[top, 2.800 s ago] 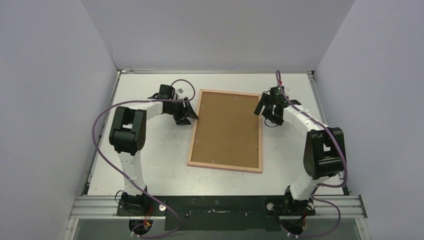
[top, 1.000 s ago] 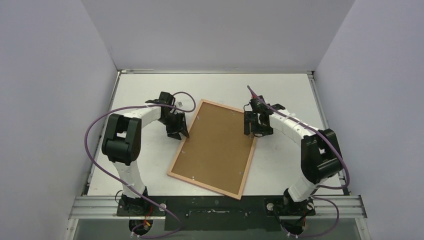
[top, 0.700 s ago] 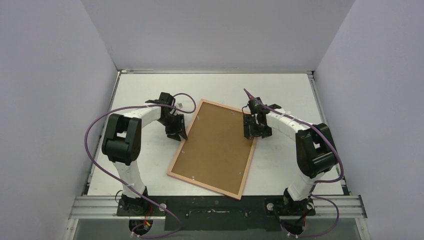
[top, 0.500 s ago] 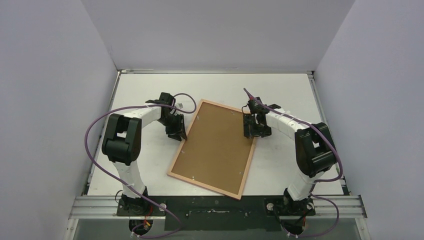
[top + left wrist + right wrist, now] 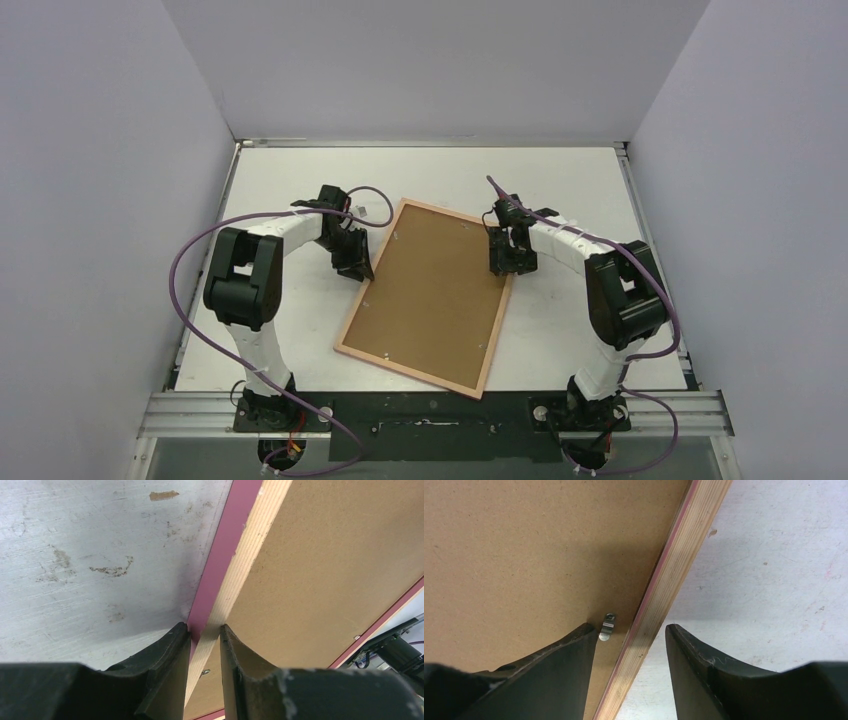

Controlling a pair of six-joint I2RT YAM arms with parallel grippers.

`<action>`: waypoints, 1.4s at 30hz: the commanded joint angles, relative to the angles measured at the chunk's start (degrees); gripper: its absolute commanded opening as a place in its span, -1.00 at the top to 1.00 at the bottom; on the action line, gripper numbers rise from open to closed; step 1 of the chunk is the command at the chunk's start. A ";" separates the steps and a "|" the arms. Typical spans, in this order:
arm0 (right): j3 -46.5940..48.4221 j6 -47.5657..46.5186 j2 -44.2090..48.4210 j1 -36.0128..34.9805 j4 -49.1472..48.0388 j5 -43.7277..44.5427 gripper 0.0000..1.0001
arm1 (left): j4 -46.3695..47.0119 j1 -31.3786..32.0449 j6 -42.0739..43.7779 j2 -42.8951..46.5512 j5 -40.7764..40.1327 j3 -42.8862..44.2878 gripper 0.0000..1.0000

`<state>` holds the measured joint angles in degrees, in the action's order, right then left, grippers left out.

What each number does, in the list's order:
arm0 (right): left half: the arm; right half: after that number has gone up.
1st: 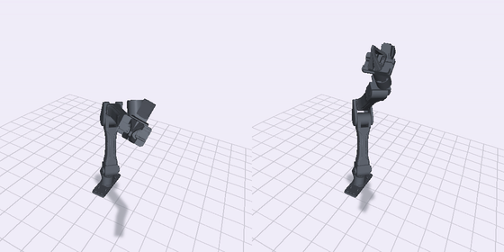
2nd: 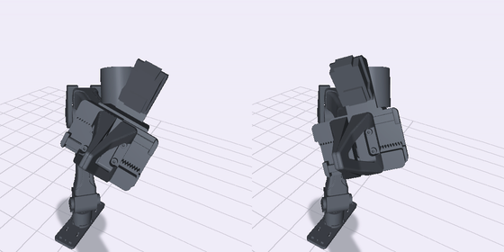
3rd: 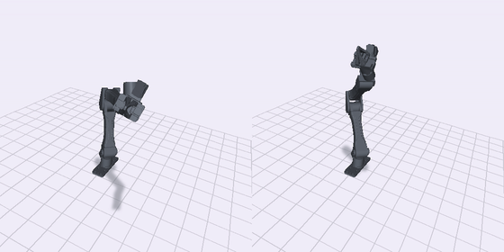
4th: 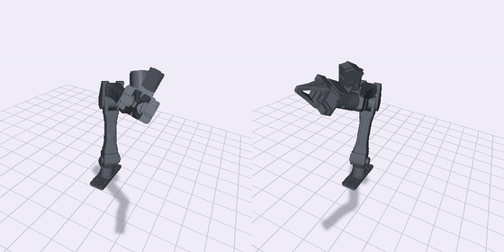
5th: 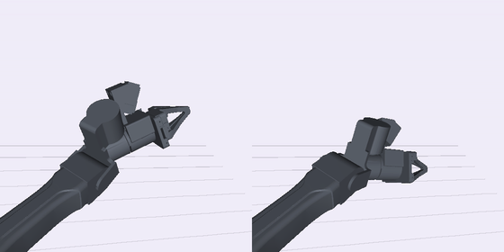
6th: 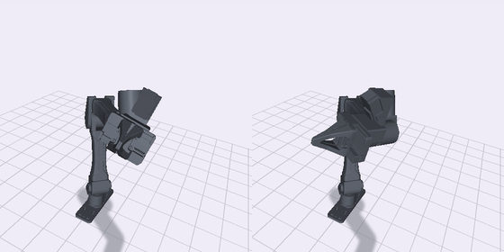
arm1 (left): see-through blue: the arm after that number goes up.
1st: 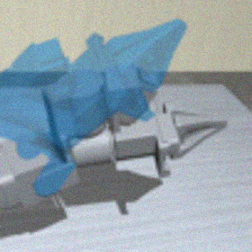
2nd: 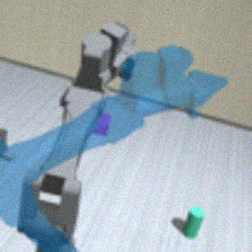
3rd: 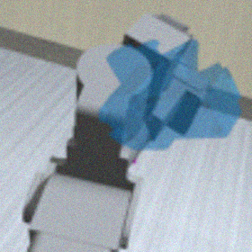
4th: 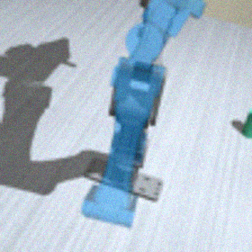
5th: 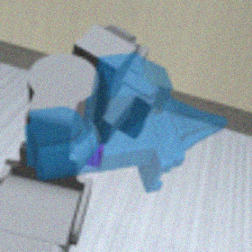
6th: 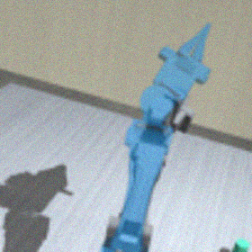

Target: Put the photo into the frame

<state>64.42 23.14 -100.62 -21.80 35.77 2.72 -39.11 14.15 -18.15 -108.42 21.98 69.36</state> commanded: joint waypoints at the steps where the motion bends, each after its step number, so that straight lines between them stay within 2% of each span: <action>1: 1.23 -0.80 -0.37 0.56 -0.30 2.91 -0.03 | -0.73 -0.77 2.07 -0.43 -2.82 -0.69 0.49; 6: 0.92 -2.35 0.31 0.79 0.18 1.83 0.01 | -0.75 -0.72 1.94 -1.03 -2.62 -0.25 0.50; 26: 1.40 -5.38 -1.21 1.99 0.80 0.21 0.42 | -1.05 -1.92 2.86 -2.40 -2.28 0.26 0.53; 31: 1.50 -5.14 -1.59 2.14 0.53 -0.28 0.47 | -1.05 -2.05 2.95 -2.41 -2.14 0.36 0.53; 35: 2.02 -3.92 -0.30 2.18 0.83 -2.20 0.28 | -1.14 -2.14 2.88 -1.78 -1.41 0.65 0.53; 37: 2.22 -2.87 1.64 2.68 1.23 -5.10 0.06 | -1.11 -2.31 2.43 -1.11 -0.76 1.01 0.51; 39: 2.25 -1.71 4.54 3.36 1.78 -5.78 -0.08 | -0.78 -2.58 1.88 -0.03 0.37 1.49 0.46; 42: 2.45 -0.23 7.88 4.40 1.85 -6.24 -0.16 | 0.19 -3.07 0.80 1.34 2.04 1.73 0.37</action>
<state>64.95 20.34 -99.70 -18.79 37.41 -1.96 -39.31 12.64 -17.39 -108.99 24.40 69.38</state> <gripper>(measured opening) 0.565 0.292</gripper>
